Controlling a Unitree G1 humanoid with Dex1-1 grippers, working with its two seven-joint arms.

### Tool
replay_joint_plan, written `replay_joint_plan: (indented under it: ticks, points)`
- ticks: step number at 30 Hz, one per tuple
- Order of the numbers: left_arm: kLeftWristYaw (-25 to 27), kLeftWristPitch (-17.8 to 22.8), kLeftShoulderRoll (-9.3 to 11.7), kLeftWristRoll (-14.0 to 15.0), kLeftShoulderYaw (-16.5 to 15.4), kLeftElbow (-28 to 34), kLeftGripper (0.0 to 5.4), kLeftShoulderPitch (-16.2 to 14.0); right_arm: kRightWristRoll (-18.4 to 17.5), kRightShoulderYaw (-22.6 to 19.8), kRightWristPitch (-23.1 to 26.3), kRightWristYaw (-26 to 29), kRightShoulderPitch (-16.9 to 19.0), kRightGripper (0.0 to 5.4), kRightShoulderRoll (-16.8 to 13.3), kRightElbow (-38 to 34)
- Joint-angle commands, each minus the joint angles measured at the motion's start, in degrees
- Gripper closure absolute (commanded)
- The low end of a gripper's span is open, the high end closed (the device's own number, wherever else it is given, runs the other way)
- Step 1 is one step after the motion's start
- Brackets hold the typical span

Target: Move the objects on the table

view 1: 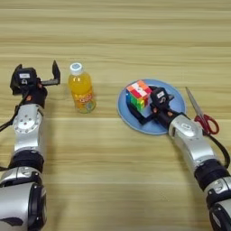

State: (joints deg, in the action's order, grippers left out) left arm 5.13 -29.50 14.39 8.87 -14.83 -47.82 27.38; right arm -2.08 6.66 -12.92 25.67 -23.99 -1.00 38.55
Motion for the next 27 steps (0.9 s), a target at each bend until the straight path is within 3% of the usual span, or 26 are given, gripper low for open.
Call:
replay_joint_plan:
  ticks: [1, 16, 27]
  points:
    - [-0.42, 0.18, -0.11, -0.77, 0.32, 0.48, 0.0, -0.22, -0.45, 0.08, 1.47, 0.94, -0.44, 0.43, 0.37, -0.08]
    - [-0.42, 0.19, -0.15, -0.81, 0.43, 0.61, 0.0, -0.28, -0.69, -0.01, 2.09, 1.6, -0.07, 2.0, 0.52, -0.66]
    - [-0.73, 0.16, -0.35, -0.84, 0.68, 0.79, 0.0, -0.35, -1.27, -0.88, 2.04, 0.87, 1.1, 2.06, 0.13, -4.15]
